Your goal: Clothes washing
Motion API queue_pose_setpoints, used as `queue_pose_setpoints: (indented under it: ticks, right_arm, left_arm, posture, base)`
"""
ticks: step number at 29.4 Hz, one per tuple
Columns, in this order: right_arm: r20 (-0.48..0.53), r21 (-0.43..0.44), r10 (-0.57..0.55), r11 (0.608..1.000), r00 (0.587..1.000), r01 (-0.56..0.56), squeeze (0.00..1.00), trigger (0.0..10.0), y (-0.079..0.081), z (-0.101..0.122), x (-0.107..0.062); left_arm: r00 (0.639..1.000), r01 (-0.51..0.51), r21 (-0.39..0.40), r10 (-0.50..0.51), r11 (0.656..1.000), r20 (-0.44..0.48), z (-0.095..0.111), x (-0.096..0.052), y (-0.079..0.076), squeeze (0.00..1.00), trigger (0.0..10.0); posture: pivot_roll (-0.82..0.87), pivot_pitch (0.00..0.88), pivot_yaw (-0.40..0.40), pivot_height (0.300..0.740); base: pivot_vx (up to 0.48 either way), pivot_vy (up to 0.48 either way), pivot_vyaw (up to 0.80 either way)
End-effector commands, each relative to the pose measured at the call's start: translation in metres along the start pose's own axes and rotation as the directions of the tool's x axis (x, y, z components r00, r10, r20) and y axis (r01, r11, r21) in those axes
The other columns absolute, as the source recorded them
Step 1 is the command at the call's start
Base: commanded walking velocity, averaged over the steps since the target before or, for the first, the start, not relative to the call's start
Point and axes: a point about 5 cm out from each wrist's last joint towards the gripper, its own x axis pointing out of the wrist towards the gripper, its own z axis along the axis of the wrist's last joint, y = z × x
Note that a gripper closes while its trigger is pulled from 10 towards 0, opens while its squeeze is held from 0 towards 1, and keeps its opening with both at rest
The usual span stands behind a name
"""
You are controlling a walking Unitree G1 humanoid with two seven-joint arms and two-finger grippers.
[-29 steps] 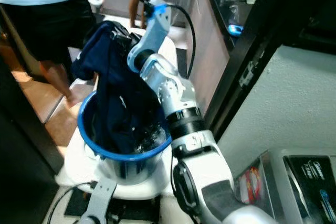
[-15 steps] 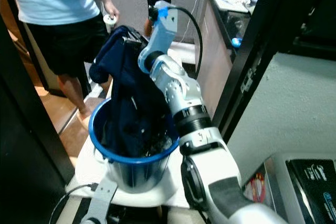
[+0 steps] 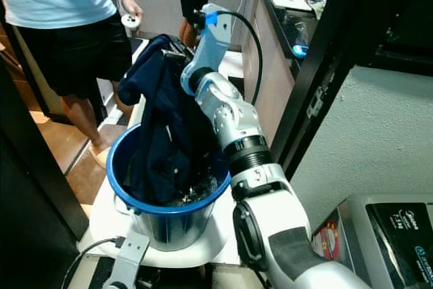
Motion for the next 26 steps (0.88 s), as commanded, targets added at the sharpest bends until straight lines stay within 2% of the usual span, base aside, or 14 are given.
queue_pose_setpoints:
  ticks: [1,7,8,9,11,14,16,18,19,23,26]
  right_arm:
    - [0.094,-0.029,0.016,1.000,0.995,-0.013,0.00,0.0,0.004,0.024,0.002]
    - [0.119,-0.051,0.001,0.999,0.993,0.005,0.00,0.0,-0.002,0.033,0.002]
    - [0.147,-0.073,0.023,0.997,0.989,-0.012,0.00,0.0,-0.015,0.046,-0.002]
    - [0.147,-0.073,0.023,0.997,0.989,-0.012,0.00,0.0,-0.015,0.046,-0.002]
    - [0.179,-0.103,0.072,0.993,0.981,-0.054,0.00,0.0,-0.028,0.062,-0.009]
    - [0.185,-0.110,0.087,0.992,0.979,-0.067,0.00,0.0,-0.031,0.065,-0.010]
    - [0.149,-0.233,0.168,0.964,0.974,-0.130,0.00,0.0,-0.044,0.065,-0.021]
    - [0.079,-0.350,0.236,0.916,0.968,-0.195,0.00,0.0,-0.052,0.059,-0.030]
    - [0.055,-0.377,0.253,0.901,0.966,-0.215,0.00,0.0,-0.053,0.056,-0.032]
    - [-0.004,-0.411,0.314,0.865,0.950,-0.288,0.00,0.0,-0.052,0.047,-0.037]
    - [-0.078,-0.420,0.409,0.813,0.909,-0.403,0.00,0.0,-0.045,0.034,-0.044]
  left_arm:
    - [1.000,0.010,0.008,-0.010,1.000,-0.025,-0.004,-0.001,-0.004,0.00,10.0]
    - [1.000,0.009,0.007,-0.008,1.000,-0.023,-0.004,-0.001,-0.004,0.00,10.0]
    - [1.000,0.007,0.007,-0.007,1.000,-0.022,-0.004,0.000,-0.004,0.00,10.0]
    - [1.000,0.007,0.007,-0.007,1.000,-0.022,-0.004,0.000,-0.004,0.00,10.0]
    - [1.000,0.005,0.006,-0.005,1.000,-0.021,-0.004,0.000,-0.004,0.00,10.0]
    - [1.000,0.005,0.006,-0.004,1.000,-0.021,-0.004,0.000,-0.004,0.00,10.0]
    - [1.000,0.005,0.010,-0.005,1.000,-0.024,-0.005,-0.001,-0.003,0.00,10.0]
    - [1.000,0.006,0.014,-0.006,1.000,-0.028,-0.007,-0.002,-0.003,0.00,10.0]
    - [1.000,0.007,0.015,-0.006,1.000,-0.029,-0.007,-0.002,-0.003,0.00,10.0]
    - [0.999,0.008,0.017,-0.007,1.000,-0.033,-0.009,-0.003,-0.003,0.00,10.0]
    - [0.999,0.009,0.018,-0.008,1.000,-0.037,-0.011,-0.004,-0.003,0.00,10.0]
  posture:
    - [0.22,0.000,-0.135,0.740]
    - [0.22,0.000,-0.135,0.740]
    - [0.23,0.000,-0.144,0.740]
    - [0.23,0.000,-0.144,0.740]
    - [0.23,0.000,-0.143,0.740]
    - [0.23,0.000,-0.143,0.740]
    - [0.22,0.000,-0.138,0.740]
    - [0.23,0.000,-0.135,0.740]
    - [0.23,0.000,-0.135,0.740]
    - [0.23,0.000,-0.134,0.740]
    - [0.22,0.000,-0.131,0.740]
  base:
    - [0.000,0.000,0.00]
    - [0.000,0.000,0.00]
    - [0.000,0.000,0.00]
    - [0.000,0.000,0.00]
    - [0.000,0.000,0.00]
    - [0.000,0.000,0.00]
    - [0.000,0.000,0.00]
    - [0.000,0.000,0.00]
    - [0.000,0.000,0.00]
    - [0.000,0.000,0.00]
    - [0.000,0.000,0.00]
